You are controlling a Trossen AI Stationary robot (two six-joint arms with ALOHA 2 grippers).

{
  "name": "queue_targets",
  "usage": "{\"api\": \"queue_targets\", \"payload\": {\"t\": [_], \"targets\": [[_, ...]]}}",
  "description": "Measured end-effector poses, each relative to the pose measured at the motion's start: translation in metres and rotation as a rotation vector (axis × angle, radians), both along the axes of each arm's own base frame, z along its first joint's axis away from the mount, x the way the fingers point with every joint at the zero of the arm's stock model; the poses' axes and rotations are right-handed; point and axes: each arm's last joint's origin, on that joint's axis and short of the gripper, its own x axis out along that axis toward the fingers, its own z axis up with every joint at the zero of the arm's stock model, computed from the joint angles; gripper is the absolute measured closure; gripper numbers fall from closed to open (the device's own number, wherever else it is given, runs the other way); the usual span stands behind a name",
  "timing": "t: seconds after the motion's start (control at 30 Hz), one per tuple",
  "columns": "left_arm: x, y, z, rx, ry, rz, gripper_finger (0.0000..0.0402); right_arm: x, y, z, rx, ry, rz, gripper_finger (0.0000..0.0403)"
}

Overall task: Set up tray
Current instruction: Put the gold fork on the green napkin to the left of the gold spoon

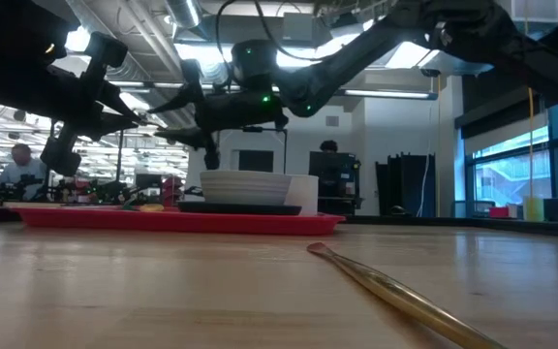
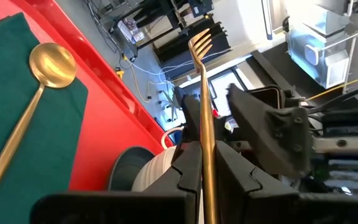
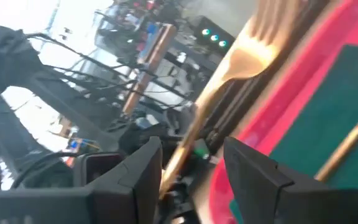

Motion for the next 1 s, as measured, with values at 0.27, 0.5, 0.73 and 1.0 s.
{"api": "queue_targets", "payload": {"t": [0.27,0.5,0.73,1.0], "targets": [[-0.0006,-0.0026,-0.0001,0.001,0.003,-0.016,0.0380,0.0031,0.0056,0.0000,0.005,-0.049,0.014,0.0231],[-0.0007,-0.0026,0.0000,0.003,0.007,-0.016,0.0380,0.0028,0.0041,0.0007,0.001,-0.056,0.011,0.0297],[-0.0013,-0.0049,0.0004,0.015,0.013,-0.023,0.0380,0.0028,0.0032,0.0009,-0.028,-0.058,-0.021,0.0394],[-0.0025,-0.0095,0.0002,0.012,0.015,-0.054,0.0382,0.0031,0.0043,0.0012,-0.025,-0.061,-0.021,0.0388]]}}
